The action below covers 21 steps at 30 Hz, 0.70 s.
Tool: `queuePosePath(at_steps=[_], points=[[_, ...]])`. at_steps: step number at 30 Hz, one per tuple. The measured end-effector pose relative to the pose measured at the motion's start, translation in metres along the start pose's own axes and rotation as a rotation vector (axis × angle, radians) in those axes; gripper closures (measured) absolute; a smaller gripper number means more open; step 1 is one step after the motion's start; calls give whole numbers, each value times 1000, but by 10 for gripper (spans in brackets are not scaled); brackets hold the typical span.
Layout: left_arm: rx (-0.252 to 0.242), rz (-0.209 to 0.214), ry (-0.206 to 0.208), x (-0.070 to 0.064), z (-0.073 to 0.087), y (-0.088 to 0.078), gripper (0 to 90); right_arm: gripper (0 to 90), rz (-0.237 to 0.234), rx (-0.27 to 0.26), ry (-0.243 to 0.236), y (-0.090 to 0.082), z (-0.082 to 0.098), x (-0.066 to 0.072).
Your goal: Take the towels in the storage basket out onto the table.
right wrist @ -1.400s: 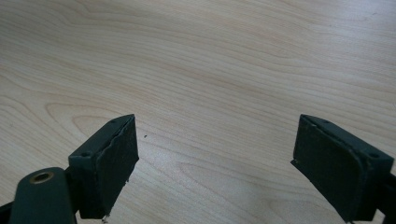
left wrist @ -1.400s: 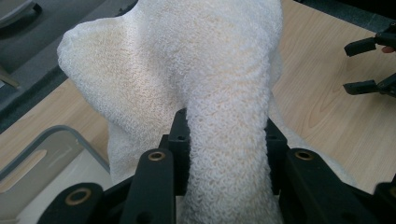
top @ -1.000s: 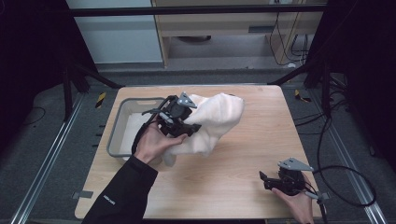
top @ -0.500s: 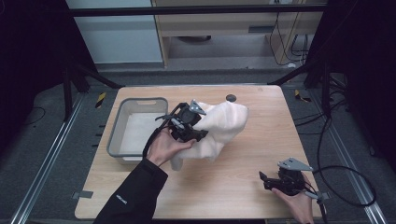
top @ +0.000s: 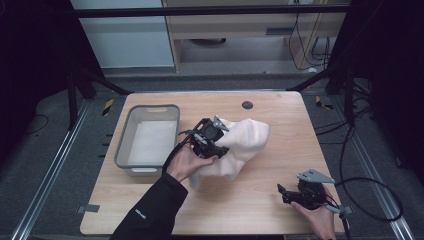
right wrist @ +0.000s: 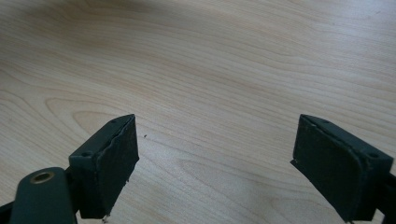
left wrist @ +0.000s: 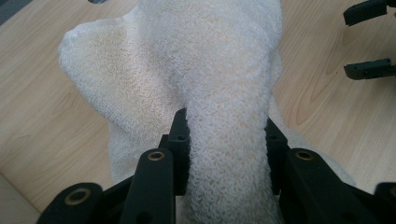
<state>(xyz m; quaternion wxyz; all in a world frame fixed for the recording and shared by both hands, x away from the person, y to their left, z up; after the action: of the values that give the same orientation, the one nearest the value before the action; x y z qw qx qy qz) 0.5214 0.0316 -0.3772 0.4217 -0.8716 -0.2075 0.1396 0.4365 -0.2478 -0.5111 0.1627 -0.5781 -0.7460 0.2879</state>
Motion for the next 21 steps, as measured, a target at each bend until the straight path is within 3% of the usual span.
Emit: queuePosePath(at_steps=[21], points=[[51, 7, -21, 1, 13, 44, 650, 140, 6, 6, -7, 1, 1, 0]])
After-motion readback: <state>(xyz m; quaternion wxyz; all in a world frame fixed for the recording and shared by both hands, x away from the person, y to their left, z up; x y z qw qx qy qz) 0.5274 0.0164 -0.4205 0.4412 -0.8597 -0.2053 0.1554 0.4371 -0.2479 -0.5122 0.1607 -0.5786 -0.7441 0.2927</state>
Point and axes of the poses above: each handheld gripper's, and its own axes: y roughly forward along the jaws, z roughly out of its underside, x roughly to its left, the point moved 4 cm from there along y, roughly forward along the jaws, and after that the axes turned 8 degrees about z, right-handed, at the moved point
